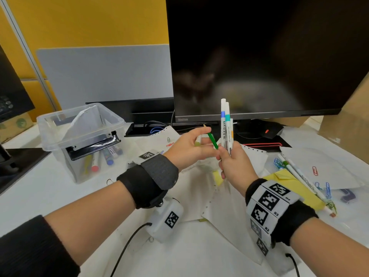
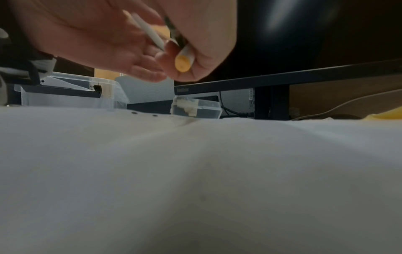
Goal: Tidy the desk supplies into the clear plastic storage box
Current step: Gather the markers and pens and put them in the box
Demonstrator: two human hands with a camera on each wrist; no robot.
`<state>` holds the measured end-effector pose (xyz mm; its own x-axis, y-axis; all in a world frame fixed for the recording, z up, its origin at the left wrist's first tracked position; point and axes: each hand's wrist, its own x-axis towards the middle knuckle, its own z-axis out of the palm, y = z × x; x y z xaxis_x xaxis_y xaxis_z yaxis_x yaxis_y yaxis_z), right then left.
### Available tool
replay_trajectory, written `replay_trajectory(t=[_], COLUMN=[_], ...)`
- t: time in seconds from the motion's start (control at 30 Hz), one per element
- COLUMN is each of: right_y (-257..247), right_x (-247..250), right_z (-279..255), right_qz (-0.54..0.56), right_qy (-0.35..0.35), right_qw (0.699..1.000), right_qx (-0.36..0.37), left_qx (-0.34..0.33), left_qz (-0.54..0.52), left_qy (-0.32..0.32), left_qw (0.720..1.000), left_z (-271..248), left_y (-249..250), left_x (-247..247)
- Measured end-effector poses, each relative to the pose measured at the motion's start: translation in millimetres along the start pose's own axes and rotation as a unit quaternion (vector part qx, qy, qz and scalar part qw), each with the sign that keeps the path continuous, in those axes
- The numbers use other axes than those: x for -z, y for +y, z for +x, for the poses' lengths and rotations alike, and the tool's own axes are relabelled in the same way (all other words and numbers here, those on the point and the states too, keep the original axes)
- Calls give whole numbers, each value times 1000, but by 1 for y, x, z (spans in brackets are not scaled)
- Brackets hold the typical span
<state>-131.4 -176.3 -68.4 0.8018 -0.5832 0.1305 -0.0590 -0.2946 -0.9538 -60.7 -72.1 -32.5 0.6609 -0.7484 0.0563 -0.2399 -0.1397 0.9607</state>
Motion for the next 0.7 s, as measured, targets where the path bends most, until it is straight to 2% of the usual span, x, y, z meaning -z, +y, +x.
replay_trajectory(t=[0.07, 0.13, 0.27, 0.4, 0.5, 0.6, 0.7], right_y=[1, 1, 1, -1, -4, -9, -12], right_x=[1, 2, 2, 3, 4, 5, 8], right_z=[1, 2, 4, -2, -5, -9, -17], right_qz=[1, 9, 5, -42, -107, -166, -166], right_qy=[9, 31, 56, 37, 32, 26, -14], right_qw=[1000, 999, 998, 998, 991, 980, 979], right_qx=[6, 11, 10, 37, 73, 108, 115], left_qx=[17, 24, 28, -46, -64, -32, 2], left_qz=[-19, -43, -82, -33, -73, -91, -143], left_qy=[-62, -76, 10, 102, 115, 127, 129], left_qw=[998, 996, 996, 993, 989, 987, 981], left_z=[1, 3, 7, 9, 8, 12, 16], left_y=[1, 4, 5, -3, -3, -1, 7], left_x=[-2, -4, -12, -27, -42, -51, -51])
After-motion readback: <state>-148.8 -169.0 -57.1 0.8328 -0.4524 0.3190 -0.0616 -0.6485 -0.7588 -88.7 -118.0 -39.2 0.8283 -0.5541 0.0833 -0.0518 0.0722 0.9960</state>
